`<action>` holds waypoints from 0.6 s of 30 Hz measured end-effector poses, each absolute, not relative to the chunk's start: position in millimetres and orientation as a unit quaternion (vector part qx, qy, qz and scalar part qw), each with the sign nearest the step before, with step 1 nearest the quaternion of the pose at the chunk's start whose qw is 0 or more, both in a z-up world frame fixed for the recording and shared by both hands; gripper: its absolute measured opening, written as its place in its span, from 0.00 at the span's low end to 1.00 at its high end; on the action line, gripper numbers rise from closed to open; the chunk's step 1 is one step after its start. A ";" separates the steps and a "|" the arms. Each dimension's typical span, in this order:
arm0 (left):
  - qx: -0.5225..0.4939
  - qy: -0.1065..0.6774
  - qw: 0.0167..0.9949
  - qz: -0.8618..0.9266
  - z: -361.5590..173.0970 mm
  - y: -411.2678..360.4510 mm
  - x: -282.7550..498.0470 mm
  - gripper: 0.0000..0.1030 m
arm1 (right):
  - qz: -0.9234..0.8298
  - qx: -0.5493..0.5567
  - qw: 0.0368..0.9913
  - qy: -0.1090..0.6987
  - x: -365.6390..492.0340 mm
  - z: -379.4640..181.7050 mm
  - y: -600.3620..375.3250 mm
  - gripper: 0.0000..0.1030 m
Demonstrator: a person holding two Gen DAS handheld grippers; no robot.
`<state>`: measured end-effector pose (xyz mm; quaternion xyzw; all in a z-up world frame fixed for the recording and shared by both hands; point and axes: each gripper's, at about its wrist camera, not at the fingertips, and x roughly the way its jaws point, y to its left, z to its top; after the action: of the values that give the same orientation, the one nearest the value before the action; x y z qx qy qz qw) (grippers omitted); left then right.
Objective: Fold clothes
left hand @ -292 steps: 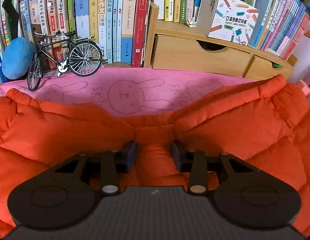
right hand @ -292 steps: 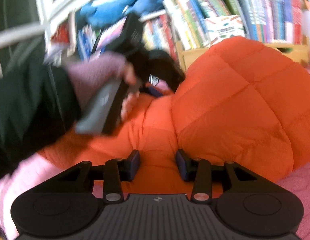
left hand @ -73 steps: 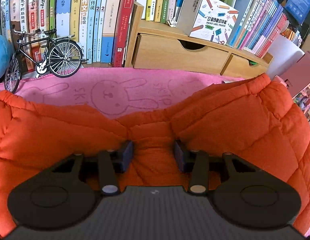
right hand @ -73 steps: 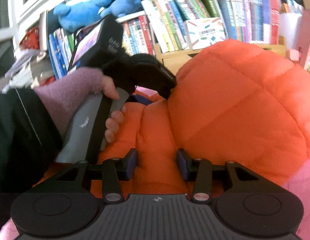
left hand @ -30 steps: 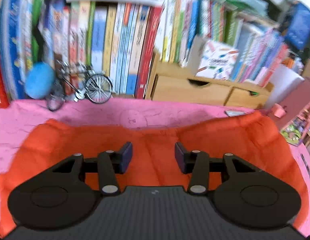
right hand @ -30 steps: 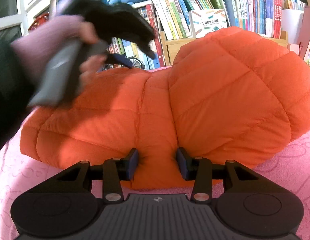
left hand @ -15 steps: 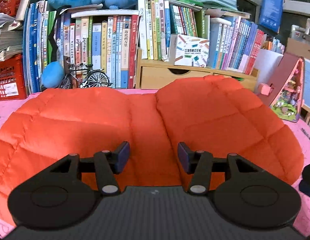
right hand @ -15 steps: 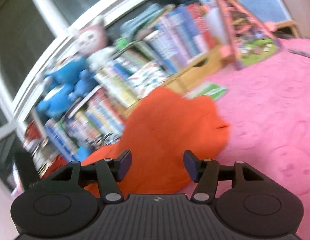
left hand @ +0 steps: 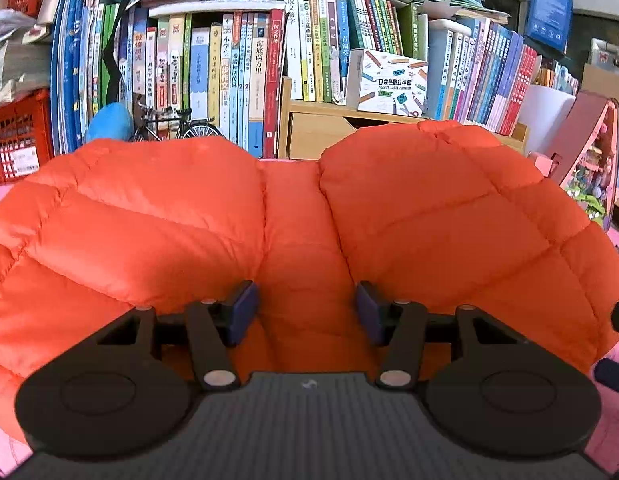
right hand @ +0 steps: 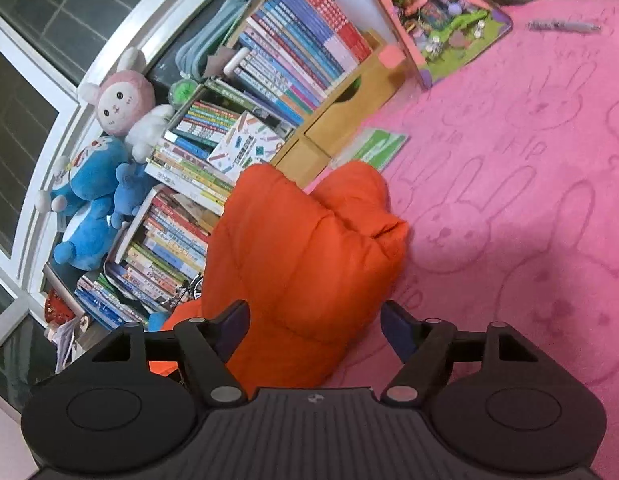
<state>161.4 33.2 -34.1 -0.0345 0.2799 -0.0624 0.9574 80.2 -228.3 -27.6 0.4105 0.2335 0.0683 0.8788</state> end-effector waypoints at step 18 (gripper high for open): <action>-0.051 0.282 0.956 -0.071 -34.7 38.7 162.5 0.53 | 0.060 0.396 0.879 0.259 123.3 -29.7 -219.8 0.81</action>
<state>162.5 38.7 -34.7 -0.0512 0.2816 -0.0709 0.9555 123.3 -219.8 -29.7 0.3958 0.2589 0.0595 0.8791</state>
